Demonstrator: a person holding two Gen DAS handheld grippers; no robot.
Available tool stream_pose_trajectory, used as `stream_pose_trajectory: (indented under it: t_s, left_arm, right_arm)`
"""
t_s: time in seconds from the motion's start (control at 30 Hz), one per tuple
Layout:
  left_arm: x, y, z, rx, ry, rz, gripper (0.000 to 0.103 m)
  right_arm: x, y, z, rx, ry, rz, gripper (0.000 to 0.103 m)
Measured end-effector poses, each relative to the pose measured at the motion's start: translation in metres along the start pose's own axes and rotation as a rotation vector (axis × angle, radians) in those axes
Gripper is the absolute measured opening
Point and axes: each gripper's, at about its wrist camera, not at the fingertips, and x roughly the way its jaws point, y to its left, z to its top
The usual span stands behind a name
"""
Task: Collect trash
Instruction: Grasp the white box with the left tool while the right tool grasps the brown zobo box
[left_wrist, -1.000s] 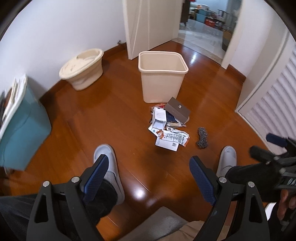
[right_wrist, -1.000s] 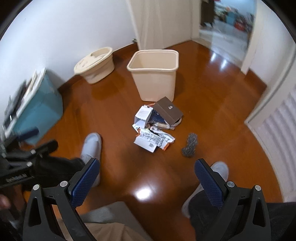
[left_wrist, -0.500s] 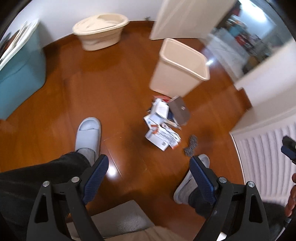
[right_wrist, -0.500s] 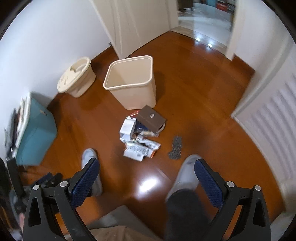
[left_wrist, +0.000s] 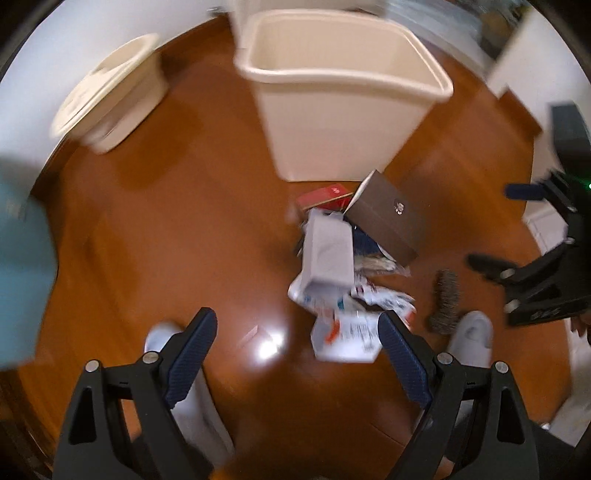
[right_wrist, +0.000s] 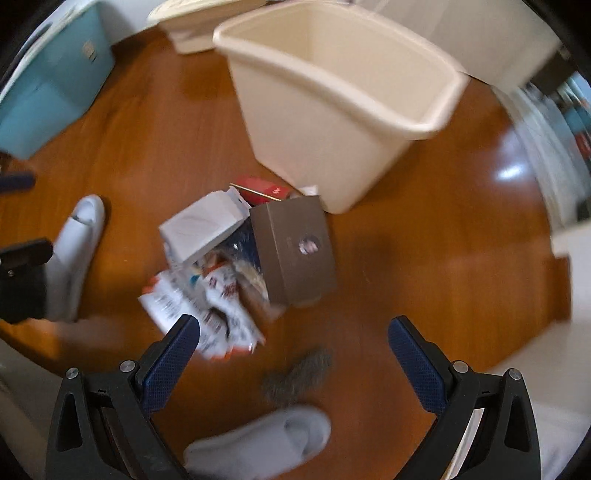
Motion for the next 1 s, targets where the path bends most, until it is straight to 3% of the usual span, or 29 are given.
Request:
stream_pose_trajectory:
  t_s: [0.1,0.2,0.33,0.47,0.57,0.63,0.73,0.87,1.0]
  left_arm:
    - [0.052,-0.014,0.019,0.085,0.038,0.026,0.089]
    - [0.101,-0.019,0.025,0.129,0.084,0.073,0.089]
    - [0.125,-0.031,0.025,0.144,0.076,0.064,0.089]
    - [0.133,-0.045,0.023,0.151,0.055,0.065,0.089]
    - [0.150,-0.056,0.022,0.178,0.050,0.155,0.089]
    - [0.164,-0.054,0.020,0.182,0.057,0.200,0.082]
    - [0.179,-0.041,0.018,0.125,0.089,0.133,0.057]
    - [0.196,-0.025,0.016,0.034,0.135,0.052,0.053]
    - [0.182,-0.016,0.017,-0.012,0.077,-0.045,0.053]
  right_arm:
    - [0.052,-0.003,0.010,-0.044,-0.005,0.029,0.103]
    - [0.083,-0.018,0.015,0.005,-0.046,0.022,0.103]
    - [0.097,-0.040,0.011,0.144,-0.132,0.067,0.103]
    - [0.102,-0.042,0.006,0.191,-0.214,0.060,0.103]
    - [0.110,-0.043,0.001,0.233,-0.249,0.073,0.103]
    - [0.119,-0.044,0.000,0.244,-0.253,0.075,0.103]
    - [0.133,-0.043,-0.005,0.244,-0.257,0.061,0.103]
    - [0.140,-0.040,-0.008,0.168,-0.263,0.099,0.103]
    - [0.148,-0.022,0.000,0.033,-0.250,0.106,0.103]
